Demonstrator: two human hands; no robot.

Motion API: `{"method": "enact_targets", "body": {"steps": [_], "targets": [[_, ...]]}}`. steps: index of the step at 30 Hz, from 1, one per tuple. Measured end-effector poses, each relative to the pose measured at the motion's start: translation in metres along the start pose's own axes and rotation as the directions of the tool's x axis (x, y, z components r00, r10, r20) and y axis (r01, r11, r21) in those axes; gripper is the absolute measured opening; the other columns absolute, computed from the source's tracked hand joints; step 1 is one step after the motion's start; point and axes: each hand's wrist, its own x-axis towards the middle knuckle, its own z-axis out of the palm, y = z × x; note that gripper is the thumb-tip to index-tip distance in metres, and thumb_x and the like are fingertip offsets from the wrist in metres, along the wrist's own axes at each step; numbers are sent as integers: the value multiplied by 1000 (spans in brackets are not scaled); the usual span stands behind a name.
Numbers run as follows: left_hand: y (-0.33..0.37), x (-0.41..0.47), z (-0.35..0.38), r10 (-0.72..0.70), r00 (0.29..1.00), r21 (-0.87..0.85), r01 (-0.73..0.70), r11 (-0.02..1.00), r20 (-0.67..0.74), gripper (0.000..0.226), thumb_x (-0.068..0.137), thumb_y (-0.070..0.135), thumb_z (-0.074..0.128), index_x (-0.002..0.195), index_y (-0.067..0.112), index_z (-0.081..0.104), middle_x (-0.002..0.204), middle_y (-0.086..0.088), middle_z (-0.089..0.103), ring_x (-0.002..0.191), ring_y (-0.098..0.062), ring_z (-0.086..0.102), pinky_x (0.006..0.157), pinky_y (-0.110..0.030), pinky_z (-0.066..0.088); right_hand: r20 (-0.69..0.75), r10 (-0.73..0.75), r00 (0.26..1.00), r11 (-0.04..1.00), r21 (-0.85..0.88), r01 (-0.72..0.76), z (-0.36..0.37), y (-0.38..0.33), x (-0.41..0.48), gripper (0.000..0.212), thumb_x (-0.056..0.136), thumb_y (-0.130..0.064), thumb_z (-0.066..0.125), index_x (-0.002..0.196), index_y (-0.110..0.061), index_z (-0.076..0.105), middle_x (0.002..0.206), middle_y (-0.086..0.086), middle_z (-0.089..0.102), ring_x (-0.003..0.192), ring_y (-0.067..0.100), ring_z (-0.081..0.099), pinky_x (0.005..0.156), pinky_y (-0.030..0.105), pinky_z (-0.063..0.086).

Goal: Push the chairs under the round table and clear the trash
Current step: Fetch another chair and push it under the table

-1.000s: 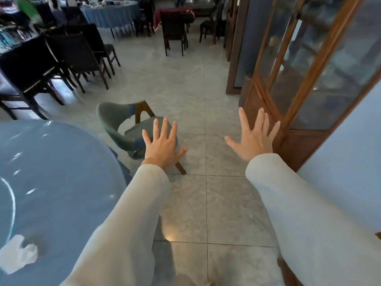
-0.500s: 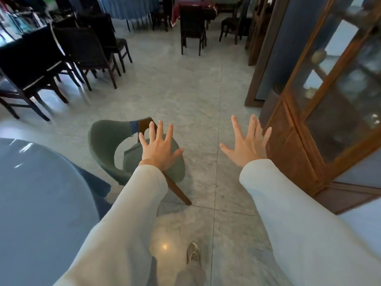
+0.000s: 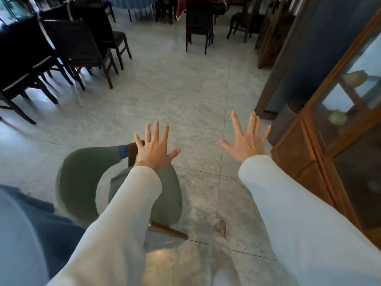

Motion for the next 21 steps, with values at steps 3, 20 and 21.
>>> {"method": "enact_targets", "body": {"steps": [3,20,21], "targets": [[-6,73,5,-54,999,-4,54,999,-6,95,92,79,27,162,26,-10,169,-7,-21,154,-37,-20,119,-70,-2,-20,-23,1000,1000,12,23,17,0,74,93,89,-76,42,156,-43,-13,164,22,-18,152,39,-14,115,66,-9],[-43,396,-10,-324,946,-84,322,943,-12,95,92,78,33,162,24,-3,170,-8,-15,155,-37,-16,118,-72,2,35,-272,962,959,86,268,51,-83,464,94,87,-74,45,156,-43,-10,163,23,-17,152,38,-12,115,65,-13],[-52,412,-11,-338,941,-81,336,938,-11,95,92,78,33,162,24,-3,170,-8,-14,155,-37,-15,118,-72,1,41,-289,957,955,89,284,56,-93,482,94,87,-73,46,157,-43,-10,163,23,-17,152,38,-11,115,65,-13]]}}
